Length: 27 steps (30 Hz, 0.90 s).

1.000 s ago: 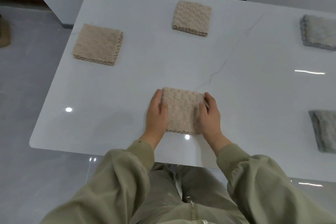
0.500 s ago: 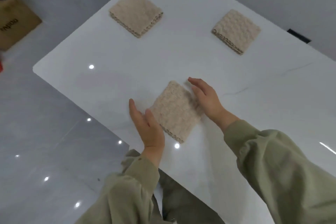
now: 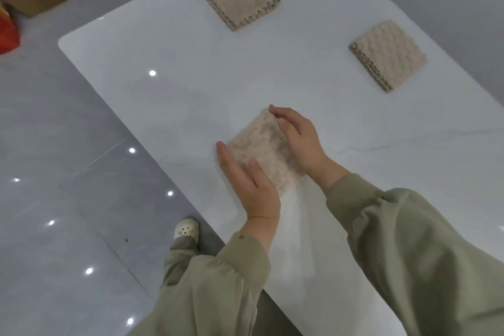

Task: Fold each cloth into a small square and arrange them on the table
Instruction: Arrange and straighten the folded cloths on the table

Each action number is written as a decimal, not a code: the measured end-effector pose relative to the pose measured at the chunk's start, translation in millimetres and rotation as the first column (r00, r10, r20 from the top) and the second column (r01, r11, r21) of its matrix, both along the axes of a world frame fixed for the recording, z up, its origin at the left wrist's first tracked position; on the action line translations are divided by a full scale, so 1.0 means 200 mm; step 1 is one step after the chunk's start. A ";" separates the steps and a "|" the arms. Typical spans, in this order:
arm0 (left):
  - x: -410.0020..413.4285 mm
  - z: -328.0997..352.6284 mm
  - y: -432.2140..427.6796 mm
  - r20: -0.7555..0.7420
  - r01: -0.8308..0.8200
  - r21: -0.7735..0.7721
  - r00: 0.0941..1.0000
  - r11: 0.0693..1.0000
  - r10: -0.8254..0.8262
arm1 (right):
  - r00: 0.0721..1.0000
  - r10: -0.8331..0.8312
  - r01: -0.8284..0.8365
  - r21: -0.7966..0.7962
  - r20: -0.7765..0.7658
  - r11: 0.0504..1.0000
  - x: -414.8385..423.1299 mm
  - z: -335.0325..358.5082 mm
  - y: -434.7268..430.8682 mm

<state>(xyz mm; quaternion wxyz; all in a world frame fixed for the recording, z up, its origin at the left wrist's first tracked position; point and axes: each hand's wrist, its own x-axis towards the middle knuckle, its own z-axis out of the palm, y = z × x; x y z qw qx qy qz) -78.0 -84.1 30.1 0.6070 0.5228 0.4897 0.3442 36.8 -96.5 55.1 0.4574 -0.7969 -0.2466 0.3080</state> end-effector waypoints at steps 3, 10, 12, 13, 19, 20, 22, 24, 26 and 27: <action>0.00 0.01 0.00 -0.012 -0.005 0.016 1.000 1.000 0.005 | 0.998 -0.015 0.016 -0.007 0.067 1.000 0.01 0.01 -0.02; -0.07 0.07 0.06 -0.113 0.138 0.125 0.986 0.983 -0.124 | 0.978 0.030 -0.006 -0.118 0.207 0.993 -0.02 0.06 -0.05; -0.10 0.12 0.13 -0.227 0.308 0.286 0.942 0.907 -0.248 | 0.956 0.035 0.016 -0.170 0.290 0.985 -0.02 0.09 -0.06; -0.10 0.15 0.19 -0.313 0.417 0.345 0.896 0.841 -0.316 | 0.947 0.048 0.018 -0.201 0.319 0.979 -0.01 0.11 -0.07; -0.06 0.31 0.64 -0.839 0.873 0.458 0.486 0.167 -0.245 | 0.868 0.092 0.079 -0.320 0.489 0.944 -0.07 0.29 0.04; -0.04 0.34 0.72 -0.871 0.897 0.430 0.441 0.100 -0.216 | 0.846 0.089 0.105 -0.328 0.526 0.939 -0.09 0.32 0.09; -0.02 0.42 0.89 -0.920 0.932 0.363 0.360 0.008 -0.156 | 0.793 0.079 0.166 -0.339 0.604 0.926 -0.12 0.38 0.21; -0.01 0.51 1.06 -0.947 0.949 0.313 0.307 -0.048 -0.098 | 0.747 0.079 0.228 -0.367 0.660 0.902 -0.16 0.43 0.35; -0.01 0.59 1.22 -0.959 0.954 0.284 0.280 -0.100 -0.052 | 0.715 0.078 0.295 -0.401 0.695 0.867 -0.19 0.48 0.51; -0.02 0.63 1.30 -0.960 0.952 0.278 0.275 -0.128 -0.044 | 0.703 0.063 0.331 -0.405 0.709 0.852 -0.20 0.50 0.59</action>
